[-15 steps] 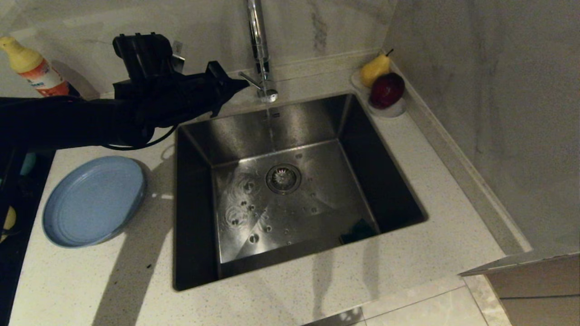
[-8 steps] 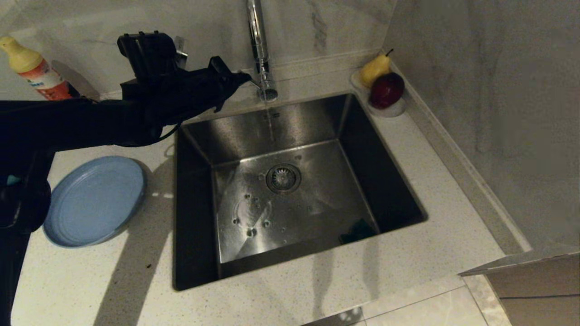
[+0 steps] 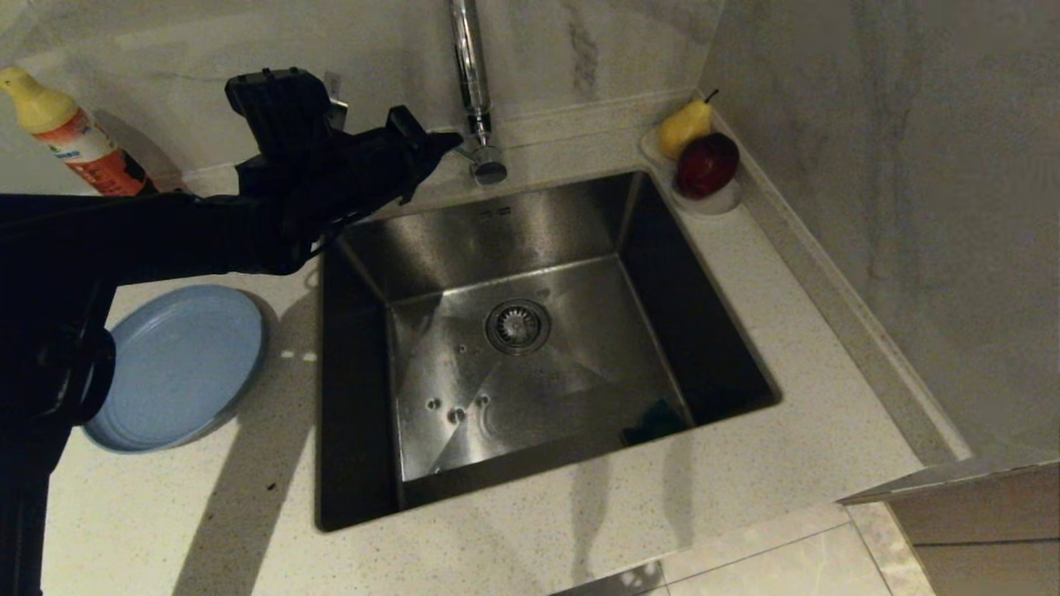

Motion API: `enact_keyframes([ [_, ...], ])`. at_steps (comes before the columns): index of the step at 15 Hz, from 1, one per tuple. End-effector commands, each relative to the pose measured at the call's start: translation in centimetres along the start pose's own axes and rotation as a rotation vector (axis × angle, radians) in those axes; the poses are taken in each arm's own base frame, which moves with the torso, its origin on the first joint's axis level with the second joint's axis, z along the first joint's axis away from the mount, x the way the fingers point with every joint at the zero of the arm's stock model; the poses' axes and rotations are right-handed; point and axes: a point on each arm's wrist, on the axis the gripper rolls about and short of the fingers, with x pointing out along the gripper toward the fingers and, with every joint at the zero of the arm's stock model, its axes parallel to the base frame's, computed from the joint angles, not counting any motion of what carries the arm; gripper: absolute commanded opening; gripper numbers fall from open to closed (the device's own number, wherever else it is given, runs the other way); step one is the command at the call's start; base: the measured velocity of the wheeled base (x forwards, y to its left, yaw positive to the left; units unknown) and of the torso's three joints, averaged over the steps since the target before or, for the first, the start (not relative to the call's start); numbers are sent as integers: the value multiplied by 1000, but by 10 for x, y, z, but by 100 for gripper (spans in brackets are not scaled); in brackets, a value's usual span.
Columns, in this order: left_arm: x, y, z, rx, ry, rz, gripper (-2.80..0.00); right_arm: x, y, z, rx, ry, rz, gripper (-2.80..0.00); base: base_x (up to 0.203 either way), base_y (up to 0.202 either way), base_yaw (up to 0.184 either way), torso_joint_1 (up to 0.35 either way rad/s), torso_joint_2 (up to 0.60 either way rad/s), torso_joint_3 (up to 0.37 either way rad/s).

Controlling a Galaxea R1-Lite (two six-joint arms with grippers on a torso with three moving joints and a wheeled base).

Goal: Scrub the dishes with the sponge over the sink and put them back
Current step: Turn off the faucet, then place the bowl on the plate

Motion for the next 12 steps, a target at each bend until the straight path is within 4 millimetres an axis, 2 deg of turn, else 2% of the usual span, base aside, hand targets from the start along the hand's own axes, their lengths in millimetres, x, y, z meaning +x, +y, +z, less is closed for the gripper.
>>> enact_keyframes([
  [1, -7, -16, 10, 8, -23, -28, -280, 0, 0, 0, -1, -1, 1, -280, 0, 0, 0, 0, 0, 0],
  [4, -27, -52, 24, 20, -44, -71, -280, 0, 0, 0, -1, -1, 1, -280, 0, 0, 0, 0, 0, 0],
  [6, -49, -79, 28, 24, -41, -87, -280, 0, 0, 0, -1, -1, 1, -280, 0, 0, 0, 0, 0, 0],
  [9, -87, -80, 4, 72, 58, 8, -280, 0, 0, 0, -1, 0, 1, -280, 0, 0, 0, 0, 0, 0],
  [12, -138, -90, -13, 290, 78, 141, -280, 0, 0, 0, -1, -1, 1, -280, 0, 0, 0, 0, 0, 0],
])
